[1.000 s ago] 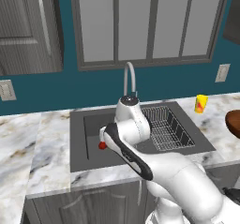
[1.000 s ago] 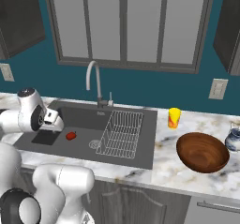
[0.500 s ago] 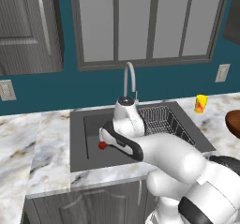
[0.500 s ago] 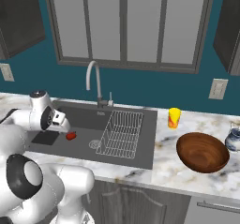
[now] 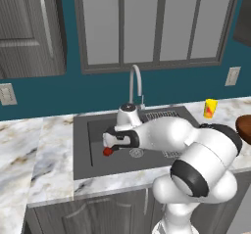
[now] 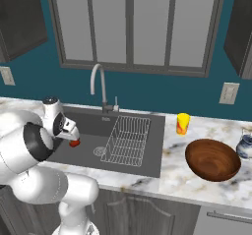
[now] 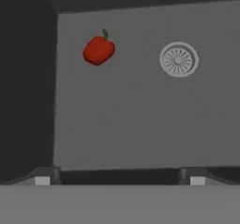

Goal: Pick the bell pepper from the sink and place it in the bowl. Then pick the bowl and place it in the microwave. Then close the microwave door and press the start button.

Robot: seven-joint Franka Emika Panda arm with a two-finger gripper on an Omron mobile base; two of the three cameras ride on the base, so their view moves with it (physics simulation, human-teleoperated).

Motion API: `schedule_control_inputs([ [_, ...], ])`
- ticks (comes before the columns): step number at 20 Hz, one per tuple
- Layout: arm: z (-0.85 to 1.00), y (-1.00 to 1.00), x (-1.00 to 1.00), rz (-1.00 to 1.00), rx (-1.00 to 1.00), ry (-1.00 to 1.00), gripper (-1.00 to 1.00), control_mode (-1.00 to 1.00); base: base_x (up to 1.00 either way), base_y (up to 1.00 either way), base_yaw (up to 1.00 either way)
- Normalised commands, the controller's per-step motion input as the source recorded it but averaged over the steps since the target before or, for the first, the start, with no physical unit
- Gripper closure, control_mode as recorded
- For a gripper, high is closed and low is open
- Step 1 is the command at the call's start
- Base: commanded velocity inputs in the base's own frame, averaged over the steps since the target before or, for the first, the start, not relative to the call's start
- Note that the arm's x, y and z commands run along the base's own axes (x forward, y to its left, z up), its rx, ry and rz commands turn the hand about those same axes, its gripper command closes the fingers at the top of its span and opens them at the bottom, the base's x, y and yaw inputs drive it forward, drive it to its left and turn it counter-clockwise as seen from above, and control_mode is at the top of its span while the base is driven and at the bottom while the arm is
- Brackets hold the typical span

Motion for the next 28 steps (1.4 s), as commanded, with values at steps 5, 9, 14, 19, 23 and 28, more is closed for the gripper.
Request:
schedule_control_inputs([
  [5,-0.31,0.0,0.44,-0.04,0.0,0.0,-1.0,-1.0,0.0,0.0,0.0],
  [9,-0.24,0.04,0.43,-0.04,0.0,0.0,-1.0,-1.0,0.0,0.0,0.0],
  [14,-0.26,0.24,0.49,-0.05,0.0,0.02,-1.0,-1.0,0.0,0.0,0.0],
  [19,-0.34,0.18,0.47,-0.04,0.0,0.01,-1.0,-1.0,0.0,0.0,0.0],
  [23,-0.36,0.09,0.41,-0.02,0.0,0.01,-1.0,-1.0,0.0,0.0,0.0],
  [28,-0.4,0.01,0.37,-0.01,0.0,0.0,-1.0,-1.0,0.0,0.0,0.0],
])
